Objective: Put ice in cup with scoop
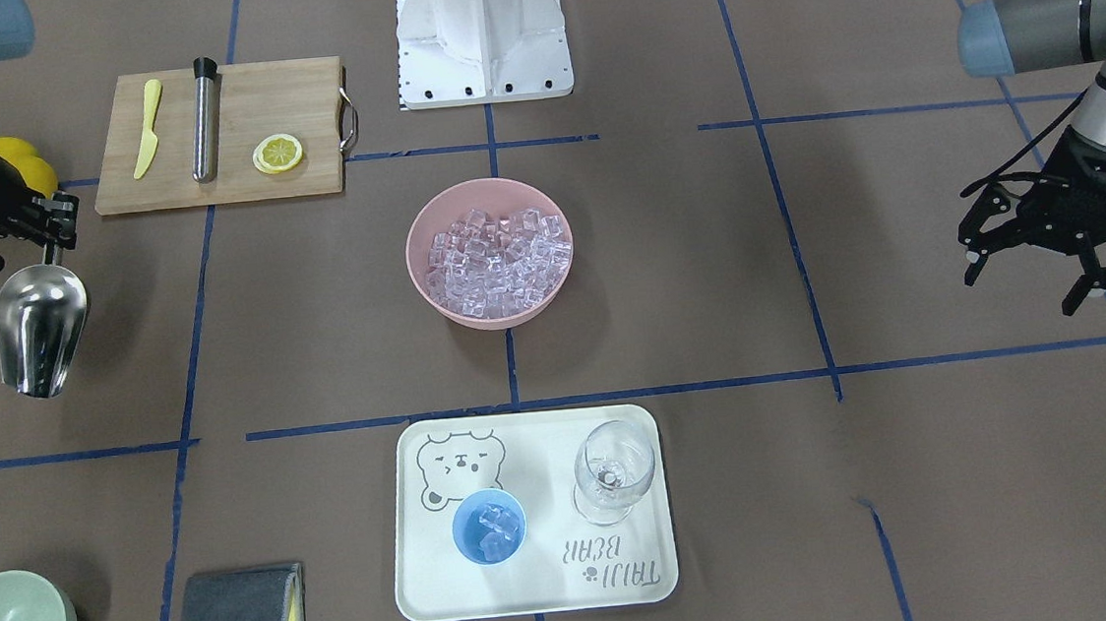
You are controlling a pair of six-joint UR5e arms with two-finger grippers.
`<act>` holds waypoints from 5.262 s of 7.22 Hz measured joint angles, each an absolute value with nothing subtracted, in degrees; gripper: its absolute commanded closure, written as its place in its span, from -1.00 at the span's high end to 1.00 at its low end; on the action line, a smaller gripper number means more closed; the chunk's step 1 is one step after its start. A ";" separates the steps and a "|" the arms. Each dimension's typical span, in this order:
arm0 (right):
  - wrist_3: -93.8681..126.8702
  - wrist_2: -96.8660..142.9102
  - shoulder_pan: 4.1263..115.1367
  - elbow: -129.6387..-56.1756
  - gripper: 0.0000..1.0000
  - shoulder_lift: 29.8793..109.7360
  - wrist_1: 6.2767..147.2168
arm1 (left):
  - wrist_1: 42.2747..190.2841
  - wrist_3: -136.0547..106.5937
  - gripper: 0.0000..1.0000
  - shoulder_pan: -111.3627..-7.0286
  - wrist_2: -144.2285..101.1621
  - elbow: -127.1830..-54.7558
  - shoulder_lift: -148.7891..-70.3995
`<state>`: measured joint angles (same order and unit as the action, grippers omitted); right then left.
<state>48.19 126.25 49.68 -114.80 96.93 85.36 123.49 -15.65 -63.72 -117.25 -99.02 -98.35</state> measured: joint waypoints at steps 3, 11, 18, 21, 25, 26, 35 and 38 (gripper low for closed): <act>50.33 125.50 47.11 -111.69 -1.00 97.64 81.46 | 123.49 -15.64 1.00 -63.65 -117.16 -99.05 -98.40; 50.38 126.20 46.55 -114.37 1.00 94.91 81.51 | 121.94 -15.57 1.00 -63.77 -117.43 -99.38 -98.59; 3.12 131.74 82.47 -103.60 1.00 94.35 89.70 | 105.91 -1.60 1.00 -82.19 -133.46 -96.06 -93.43; -3.36 131.98 88.49 -100.74 1.00 93.86 89.78 | 104.71 2.77 1.00 -85.95 -135.42 -95.41 -88.36; -2.78 132.85 89.00 -99.57 1.00 94.69 90.27 | 103.38 -0.23 1.00 -86.54 -134.94 -95.16 -87.50; -1.75 134.35 89.37 -99.18 1.00 94.91 90.32 | 102.49 -0.37 1.00 -87.34 -134.88 -94.92 -87.78; 0.35 137.11 91.58 -99.14 1.00 95.19 90.10 | 101.69 -0.70 1.00 -89.12 -134.83 -94.31 -88.68; 0.41 137.13 91.81 -99.25 1.00 95.19 90.03 | 101.69 -0.78 1.00 -89.12 -134.82 -94.31 -88.68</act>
